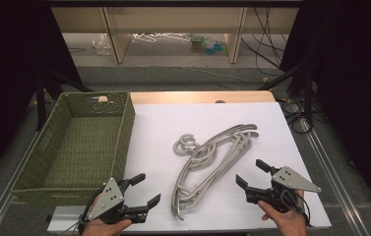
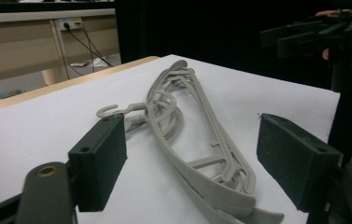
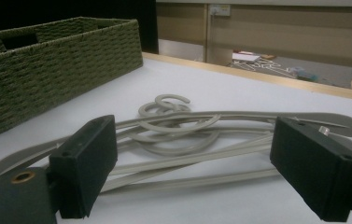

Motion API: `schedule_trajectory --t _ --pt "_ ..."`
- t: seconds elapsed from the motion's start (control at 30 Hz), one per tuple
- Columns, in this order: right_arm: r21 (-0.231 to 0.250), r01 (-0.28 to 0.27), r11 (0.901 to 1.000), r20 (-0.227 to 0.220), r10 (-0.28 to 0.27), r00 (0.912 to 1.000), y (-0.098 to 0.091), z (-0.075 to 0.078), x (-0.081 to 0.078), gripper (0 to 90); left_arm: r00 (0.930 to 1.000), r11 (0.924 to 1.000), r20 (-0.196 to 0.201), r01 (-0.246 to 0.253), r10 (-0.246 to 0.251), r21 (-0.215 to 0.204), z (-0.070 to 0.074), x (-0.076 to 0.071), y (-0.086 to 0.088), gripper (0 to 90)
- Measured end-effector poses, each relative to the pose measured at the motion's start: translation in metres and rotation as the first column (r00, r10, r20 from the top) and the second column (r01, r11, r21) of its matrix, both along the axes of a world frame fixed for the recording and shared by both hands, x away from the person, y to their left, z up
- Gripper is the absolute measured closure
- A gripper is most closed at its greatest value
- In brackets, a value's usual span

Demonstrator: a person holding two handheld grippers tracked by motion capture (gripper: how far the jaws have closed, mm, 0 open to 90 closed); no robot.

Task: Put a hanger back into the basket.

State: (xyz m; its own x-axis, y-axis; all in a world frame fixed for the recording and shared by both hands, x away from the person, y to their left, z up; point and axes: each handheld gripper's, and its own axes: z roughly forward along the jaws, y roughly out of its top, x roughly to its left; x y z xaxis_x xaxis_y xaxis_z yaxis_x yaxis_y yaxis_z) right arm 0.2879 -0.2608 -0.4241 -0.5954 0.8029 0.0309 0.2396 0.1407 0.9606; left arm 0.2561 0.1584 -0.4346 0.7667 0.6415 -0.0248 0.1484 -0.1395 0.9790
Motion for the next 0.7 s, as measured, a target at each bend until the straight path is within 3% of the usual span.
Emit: schedule_trajectory --t 0.37,0.43,0.5,0.57,0.7 --pt "0.003 0.0 1.0 0.008 0.0 1.0 0.0 -0.001 0.001 15.8 0.9999 0.9998 -0.003 -0.015 0.015 0.013 0.001 0.005 -0.005 16.3" --pt "0.003 0.005 1.0 0.009 -0.005 0.9999 0.001 -0.001 0.001 15.9 0.9995 0.9996 -0.018 -0.027 0.027 0.01 0.003 0.006 -0.009 16.1" --pt "0.007 0.003 1.0 0.013 -0.004 0.9999 0.001 -0.002 0.001 15.9 0.9996 0.9991 -0.008 -0.028 0.028 0.03 0.006 0.011 -0.013 16.0" --pt "0.008 0.004 1.0 0.011 -0.004 0.9999 0.001 -0.002 0.001 16.0 0.9992 0.9986 -0.023 -0.032 0.032 0.042 0.006 0.014 -0.017 16.5" --pt "-0.008 -0.001 1.0 0.001 0.001 1.0 0.002 -0.001 0.001 16.2 0.9942 0.9936 -0.106 -0.007 0.019 0.113 0.0 0.034 -0.041 16.8"
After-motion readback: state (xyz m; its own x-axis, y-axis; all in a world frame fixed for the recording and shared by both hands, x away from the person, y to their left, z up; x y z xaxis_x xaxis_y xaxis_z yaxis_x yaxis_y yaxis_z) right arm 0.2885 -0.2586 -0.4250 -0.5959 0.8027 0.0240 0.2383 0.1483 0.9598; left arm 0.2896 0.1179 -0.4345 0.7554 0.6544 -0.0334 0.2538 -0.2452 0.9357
